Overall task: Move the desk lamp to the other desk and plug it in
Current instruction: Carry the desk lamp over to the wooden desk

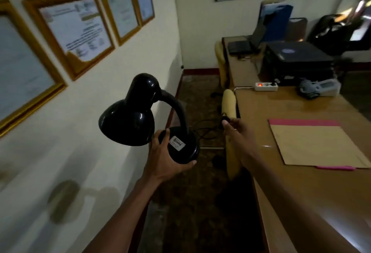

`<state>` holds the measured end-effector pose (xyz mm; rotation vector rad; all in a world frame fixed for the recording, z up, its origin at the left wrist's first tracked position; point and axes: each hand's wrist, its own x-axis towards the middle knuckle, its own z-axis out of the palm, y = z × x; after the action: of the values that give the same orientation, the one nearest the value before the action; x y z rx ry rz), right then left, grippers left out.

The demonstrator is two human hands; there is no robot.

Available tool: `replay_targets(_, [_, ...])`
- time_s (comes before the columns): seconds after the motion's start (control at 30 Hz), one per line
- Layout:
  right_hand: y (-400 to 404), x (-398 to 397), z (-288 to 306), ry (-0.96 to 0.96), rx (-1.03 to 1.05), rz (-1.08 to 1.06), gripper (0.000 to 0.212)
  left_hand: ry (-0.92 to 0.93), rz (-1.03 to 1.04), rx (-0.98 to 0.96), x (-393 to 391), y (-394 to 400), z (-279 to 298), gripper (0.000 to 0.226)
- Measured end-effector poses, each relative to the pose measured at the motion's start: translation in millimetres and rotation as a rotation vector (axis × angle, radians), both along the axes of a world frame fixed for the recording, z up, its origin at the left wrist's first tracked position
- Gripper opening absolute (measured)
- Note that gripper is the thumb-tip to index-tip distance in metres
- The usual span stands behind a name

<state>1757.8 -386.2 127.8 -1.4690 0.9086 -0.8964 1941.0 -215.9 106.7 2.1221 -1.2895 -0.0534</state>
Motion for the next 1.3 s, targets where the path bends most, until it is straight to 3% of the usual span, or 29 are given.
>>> replay_targets(0.17, [-92.8,16.7,13.8,-0.006,0.018,-0.138,0.028,-0.014,-0.066,0.042,40.3,-113.4,2.3,0.132])
replay_targets(0.3, [-151.6,31.8,14.2,0.010,0.022,-0.232,0.005,-0.026,-0.169,0.074,65.2,-195.4,-3.2,0.135])
replay_targets(0.57, [-266.8,71.7,4.4,0.037,0.012,-0.406,0.006,-0.061,-0.367,0.074,111.9,-364.4,-24.3,0.140])
replay_targets(0.7, [-322.7,78.6,6.7,0.035,0.034,-0.476,0.019,-0.025,-0.460,0.081,119.3,-440.1,-25.4,0.141])
replay_targets(0.83, [-368.2,74.8,6.8,0.036,0.045,-0.555,0.023,-0.052,-0.529,0.079,112.8,-505.8,-31.3,0.139])
replay_targets(1.03, [-424.9,53.5,-3.7,0.051,0.040,-0.626,0.005,-0.025,-0.597,0.088,86.5,-577.8,-59.7,0.134])
replay_targets(1.3, [-501.5,8.9,-63.0,0.072,0.116,-0.630,0.005,-0.010,-0.585,0.227,26.8,-643.3,-123.6,0.136])
